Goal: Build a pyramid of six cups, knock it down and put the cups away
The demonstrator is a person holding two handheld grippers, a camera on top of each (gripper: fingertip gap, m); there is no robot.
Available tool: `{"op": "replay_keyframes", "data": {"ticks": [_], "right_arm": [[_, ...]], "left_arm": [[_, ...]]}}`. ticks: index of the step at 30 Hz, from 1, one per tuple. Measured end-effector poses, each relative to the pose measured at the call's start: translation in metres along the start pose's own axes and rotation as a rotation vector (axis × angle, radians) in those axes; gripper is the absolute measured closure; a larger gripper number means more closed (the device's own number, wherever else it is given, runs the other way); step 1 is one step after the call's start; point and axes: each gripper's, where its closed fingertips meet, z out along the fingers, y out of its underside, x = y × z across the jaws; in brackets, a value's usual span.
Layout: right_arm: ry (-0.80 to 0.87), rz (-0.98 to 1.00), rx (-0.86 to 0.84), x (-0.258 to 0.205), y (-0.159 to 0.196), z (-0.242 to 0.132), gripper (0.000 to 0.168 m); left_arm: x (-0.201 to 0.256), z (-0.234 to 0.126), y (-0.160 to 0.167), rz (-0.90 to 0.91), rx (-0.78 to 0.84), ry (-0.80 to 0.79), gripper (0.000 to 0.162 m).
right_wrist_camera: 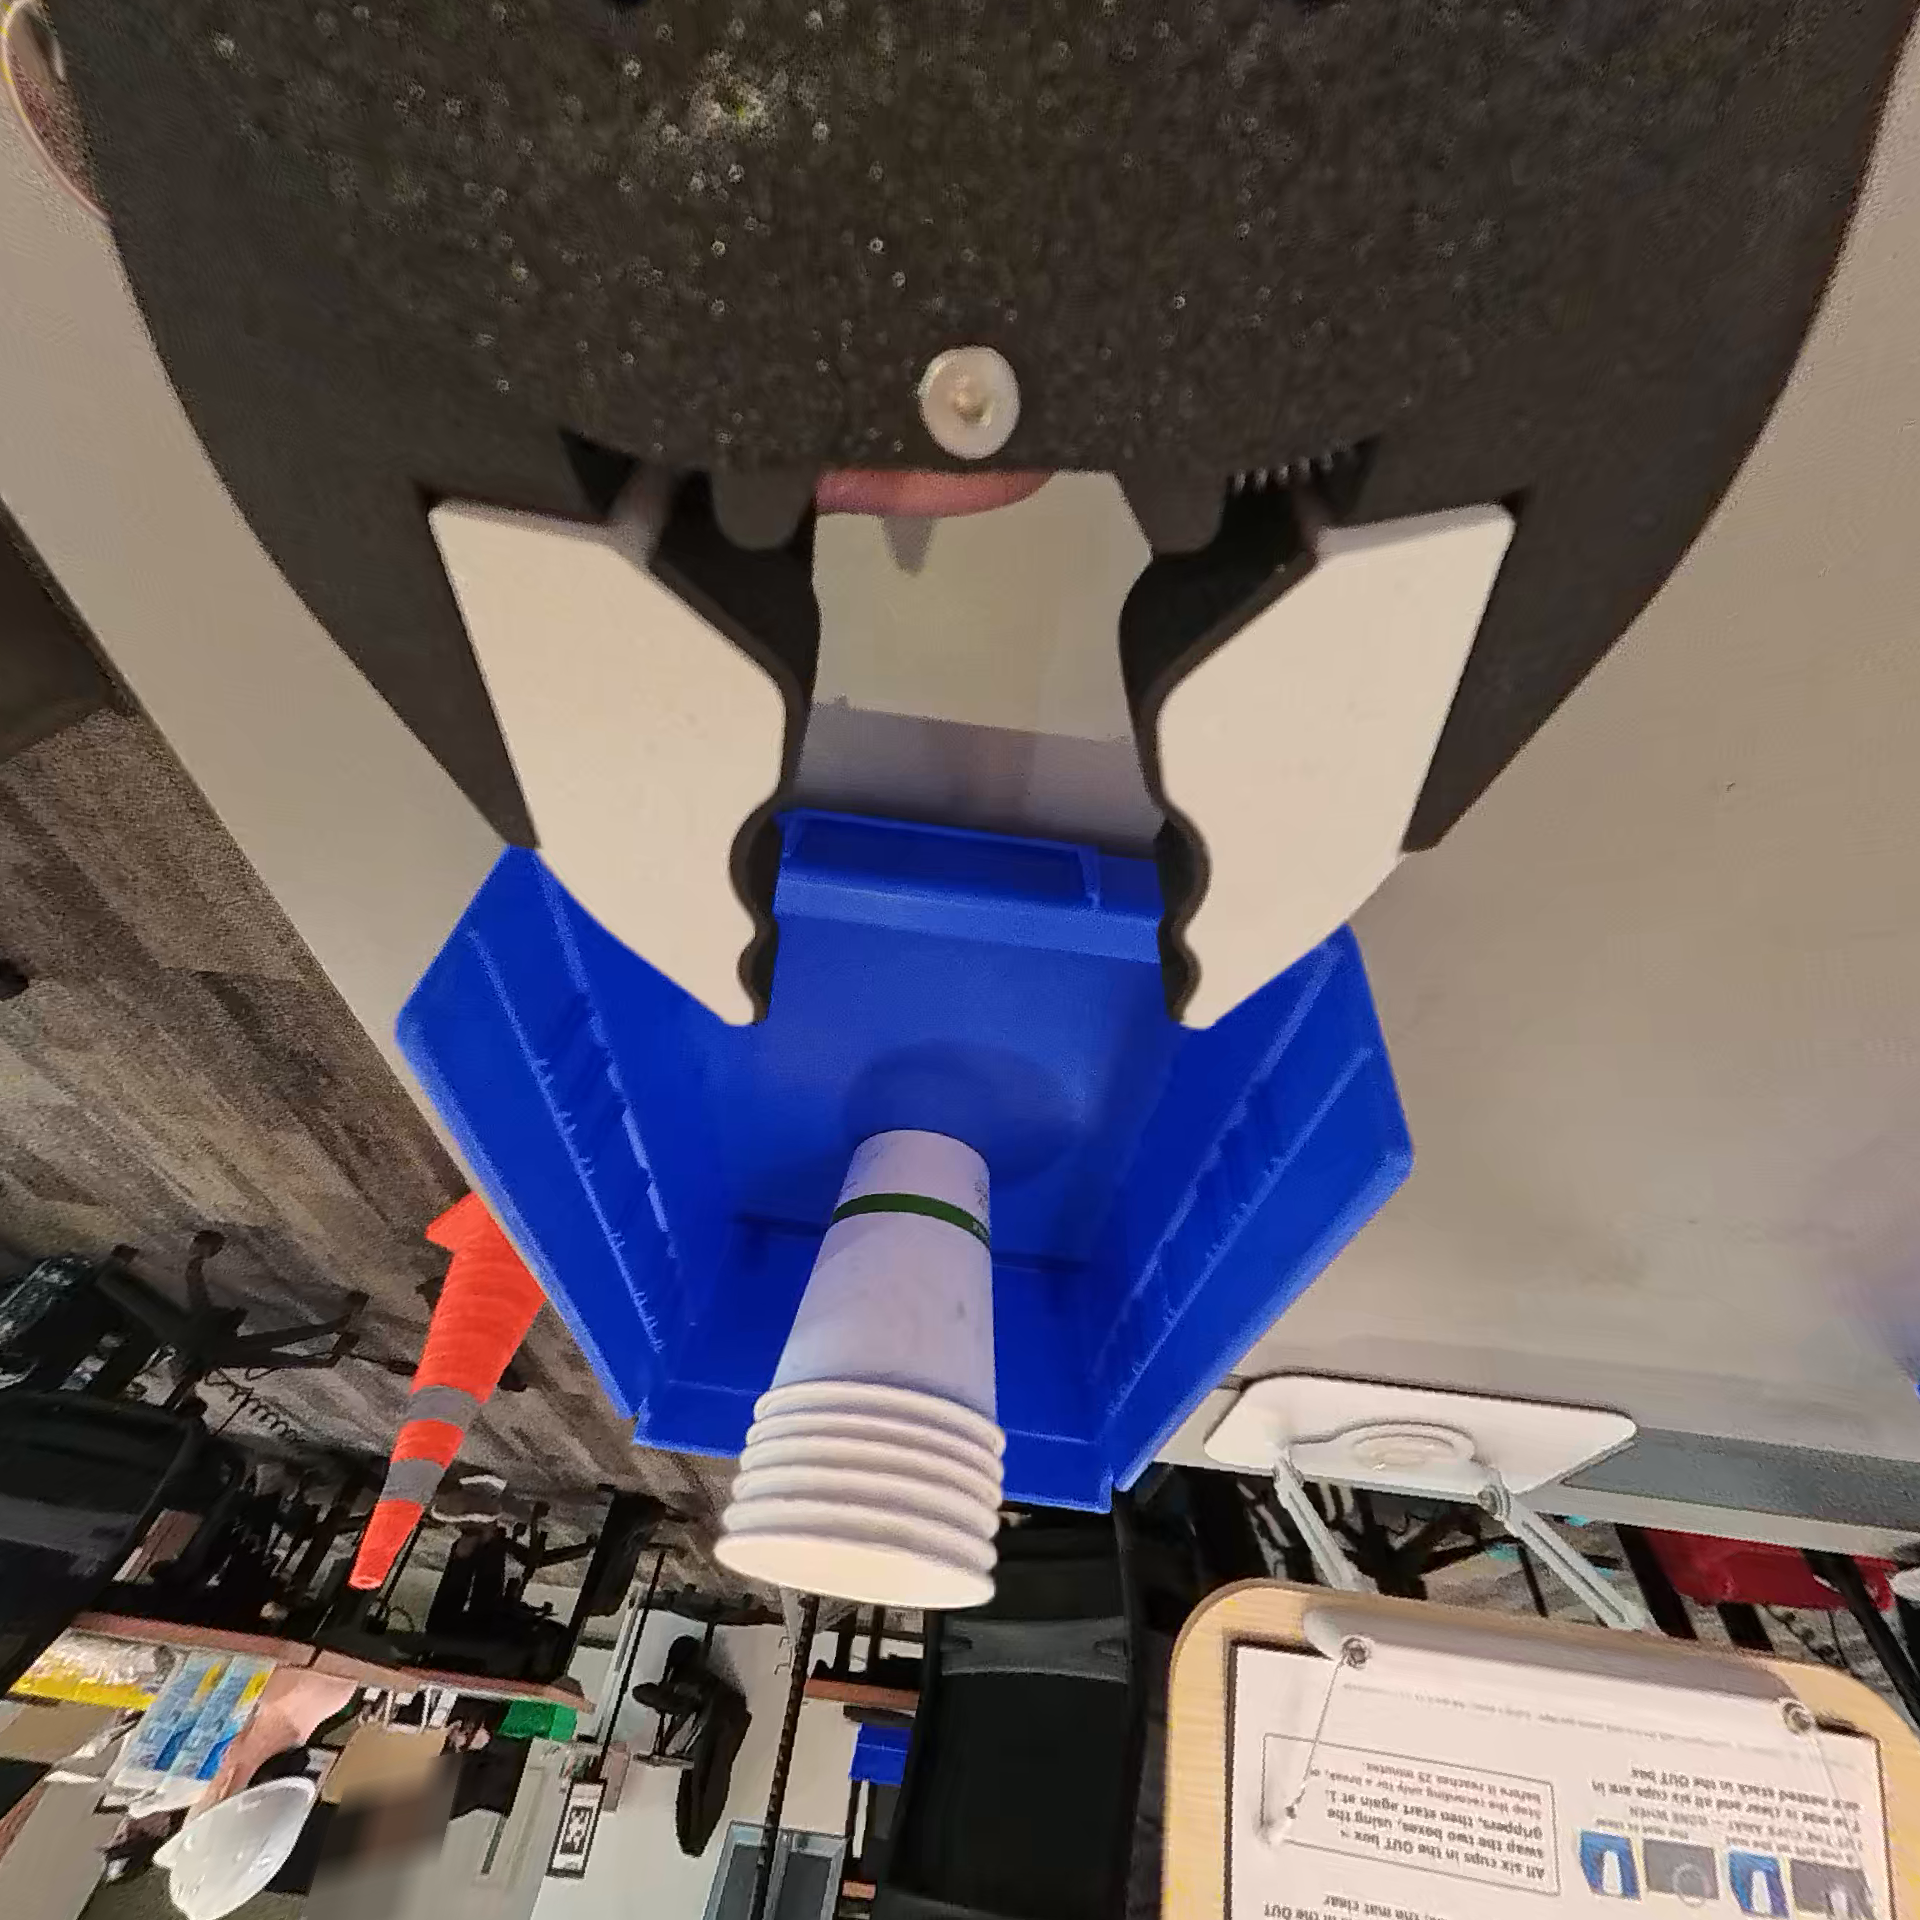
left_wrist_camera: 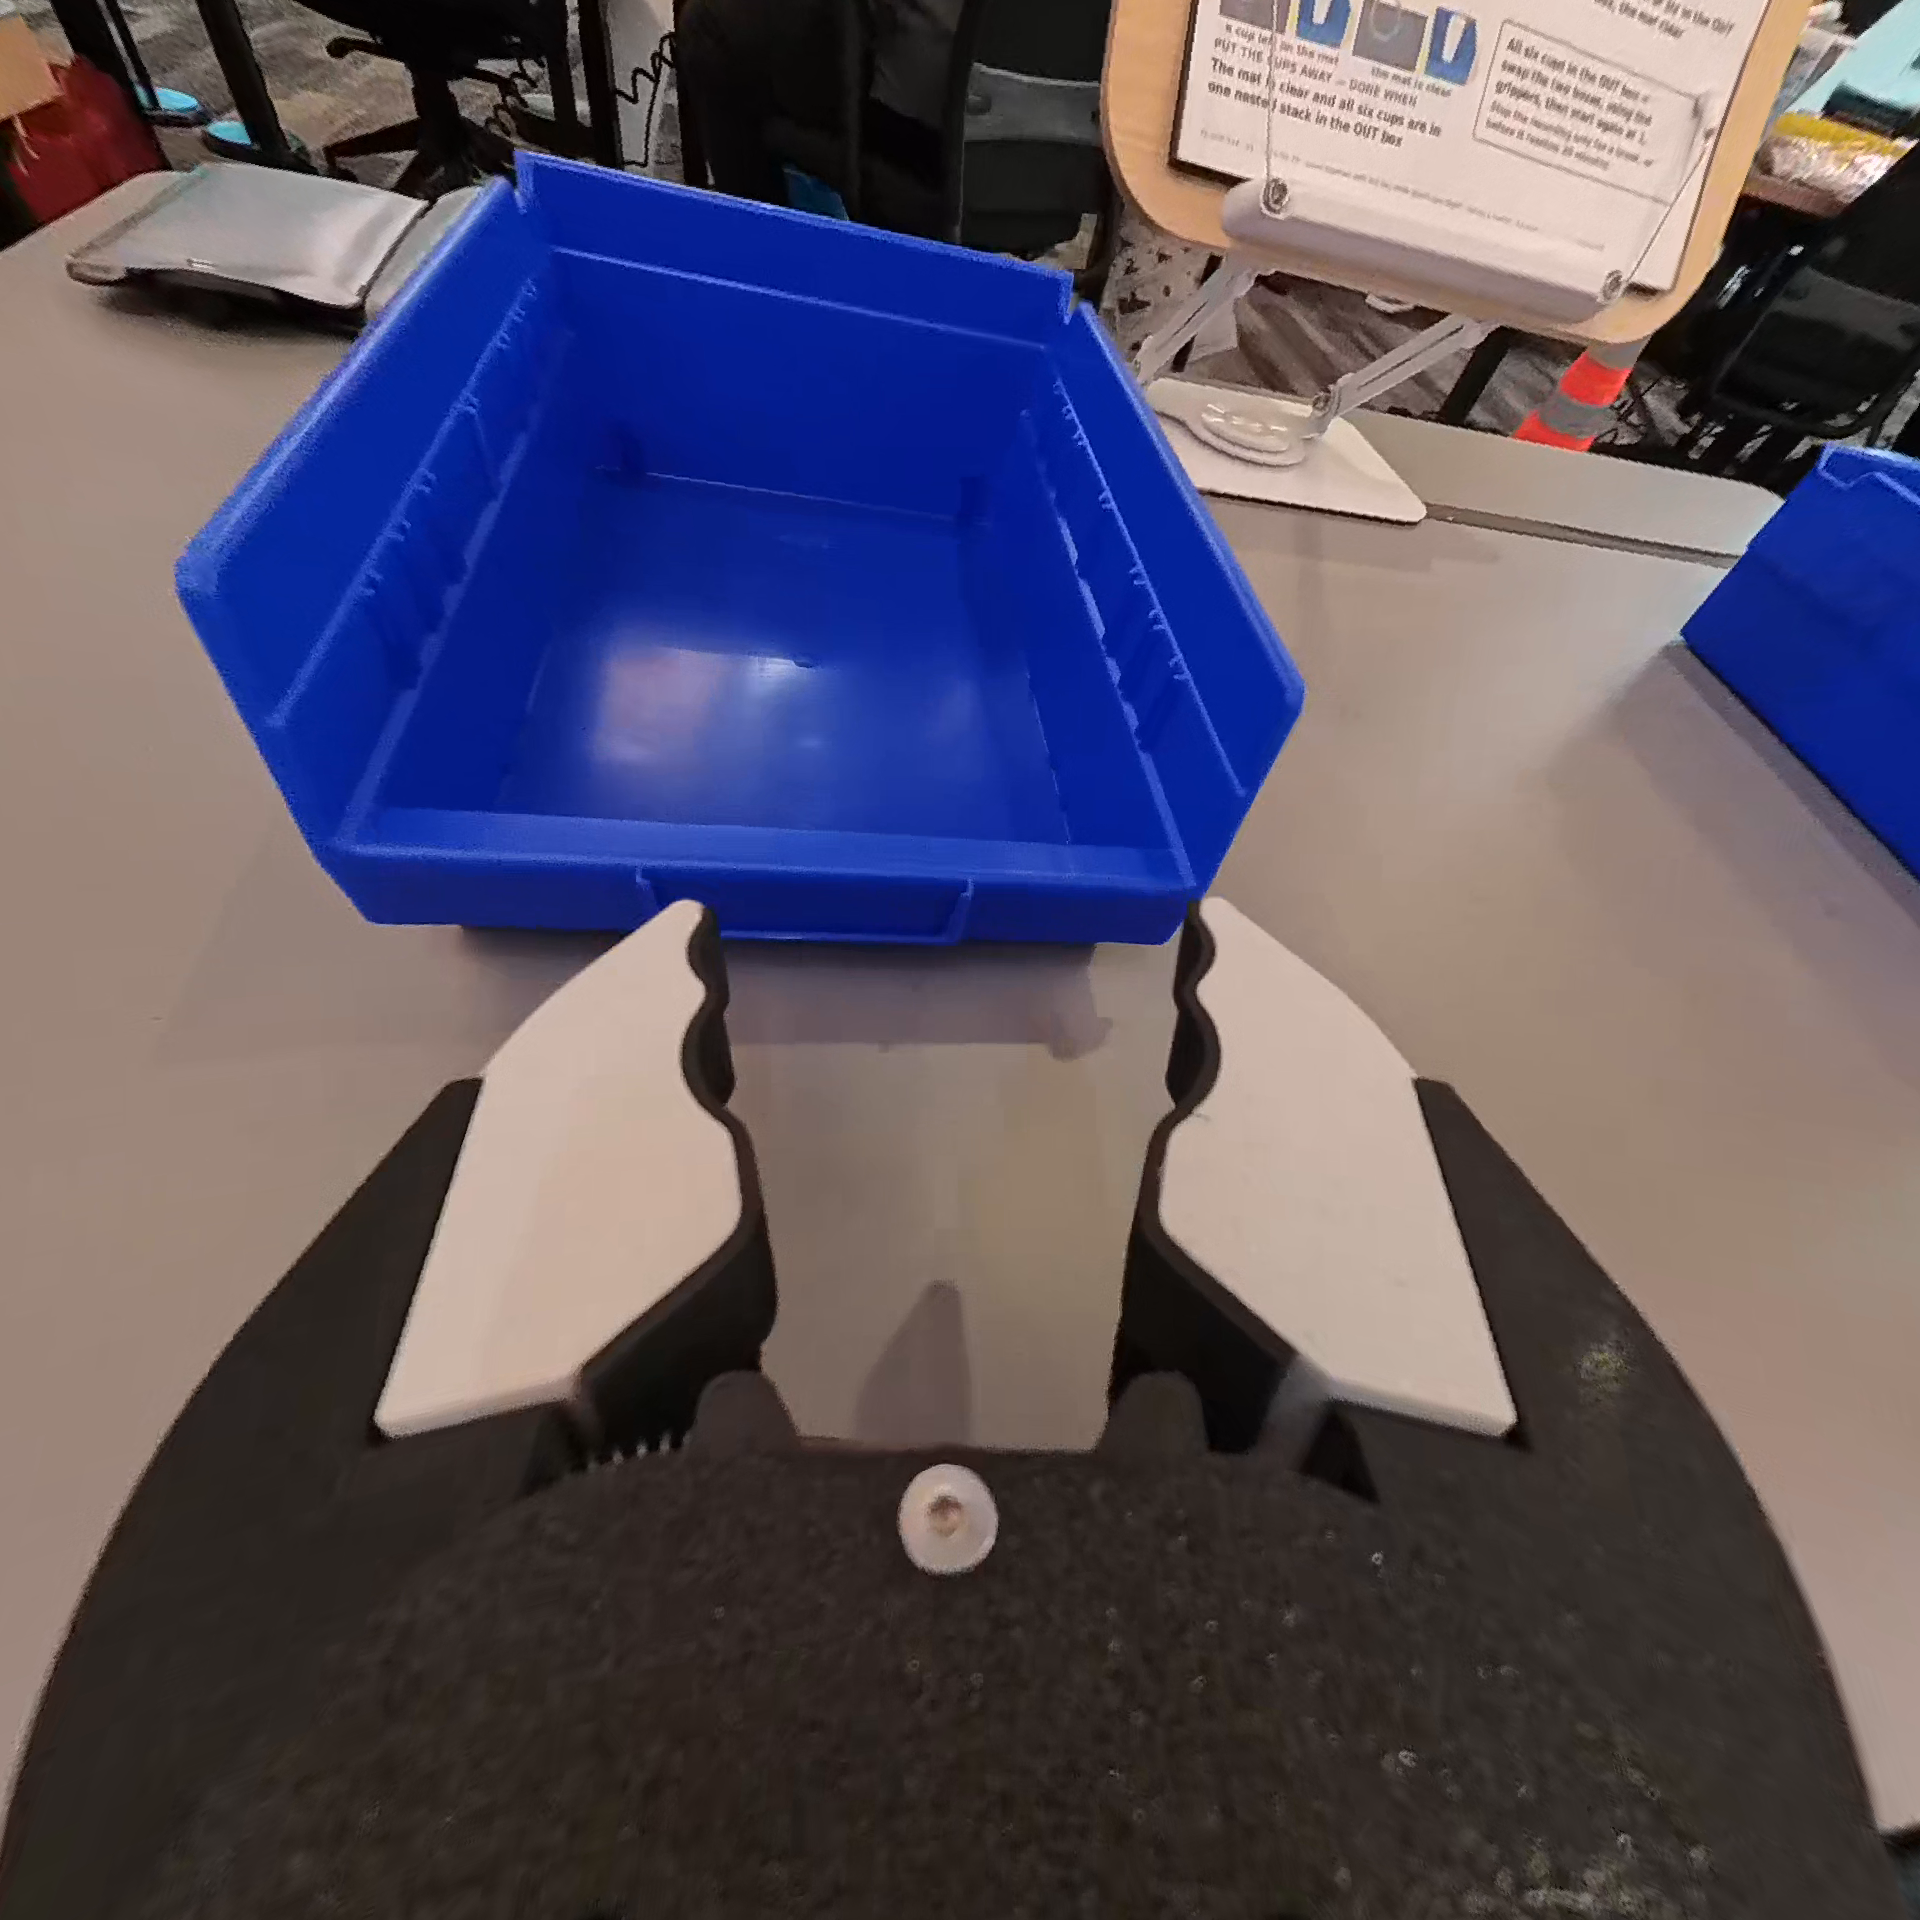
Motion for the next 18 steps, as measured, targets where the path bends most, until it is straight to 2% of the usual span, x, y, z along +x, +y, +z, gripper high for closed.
{"op": "replay_keyframes", "data": {"ticks": [5,15,18], "right_arm": [[-0.028,0.09,-0.004,0.01,0.0,0.01,0.098],[-0.046,0.045,-0.036,-0.004,0.01,0.011,0.098],[-0.047,0.059,-0.034,-0.003,0.011,0.006,0.098]], "left_arm": [[0.0,0.005,-0.001,0.071,0.007,-0.03,0.08],[0.005,0.017,-0.007,-0.001,0.019,-0.005,0.08],[0.006,0.02,-0.01,0.025,0.029,-0.039,0.081]]}}
